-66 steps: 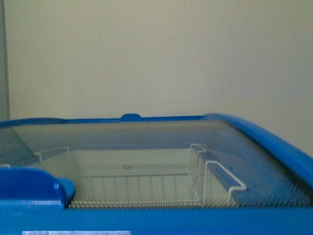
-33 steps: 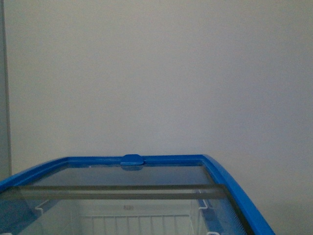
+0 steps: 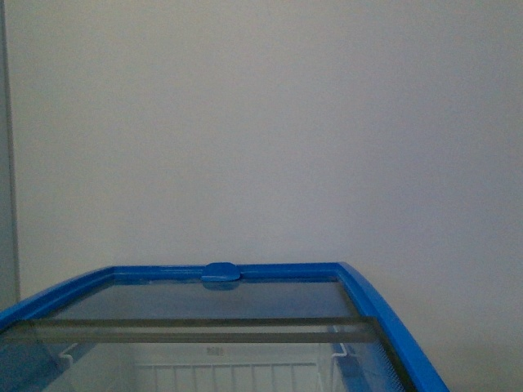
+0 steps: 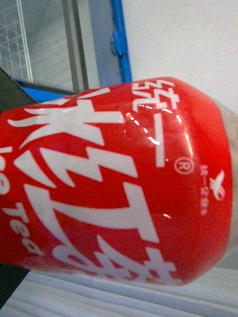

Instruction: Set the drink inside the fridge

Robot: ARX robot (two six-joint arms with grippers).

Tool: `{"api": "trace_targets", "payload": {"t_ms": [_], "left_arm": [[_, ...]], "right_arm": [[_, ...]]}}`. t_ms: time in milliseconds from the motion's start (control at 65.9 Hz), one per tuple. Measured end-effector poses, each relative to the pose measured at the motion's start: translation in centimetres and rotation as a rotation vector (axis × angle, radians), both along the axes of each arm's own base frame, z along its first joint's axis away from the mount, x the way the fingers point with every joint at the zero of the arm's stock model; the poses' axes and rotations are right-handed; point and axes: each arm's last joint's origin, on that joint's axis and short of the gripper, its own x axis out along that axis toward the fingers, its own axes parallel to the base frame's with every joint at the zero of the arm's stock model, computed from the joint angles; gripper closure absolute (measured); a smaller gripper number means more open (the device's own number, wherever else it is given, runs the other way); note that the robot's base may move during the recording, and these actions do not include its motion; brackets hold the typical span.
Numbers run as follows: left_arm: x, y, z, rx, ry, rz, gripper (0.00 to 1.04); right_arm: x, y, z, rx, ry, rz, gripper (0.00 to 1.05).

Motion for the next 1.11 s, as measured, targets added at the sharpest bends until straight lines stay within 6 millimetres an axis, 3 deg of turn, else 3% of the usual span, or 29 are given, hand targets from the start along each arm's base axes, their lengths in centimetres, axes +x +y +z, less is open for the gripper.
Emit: {"api": "trace_targets", "payload": {"t_ms": [228,425,865,1107], "left_arm": [[5.4,0.2,-0.8,0.429,-0.172,-0.197,0.08],[7.8,0.2,-0.2,0.481,-0.210,-0.286,0.08],[14.7,-0.4,2.2,0.530,-0.246,-0.293,0.08],[20.7,-1.7,4.1,0.574,-0.334,-0.189,0.08]], "right_arm": [[0.0,0.0,0.0,0.000,0.000,0.000,0.68],[0.0,0.0,0.0,0.000,0.000,0.000,0.68],[0.0,0.0,0.0,0.000,0.000,0.000,0.68],[0.0,0.0,0.0,0.000,0.000,0.000,0.68]]}}
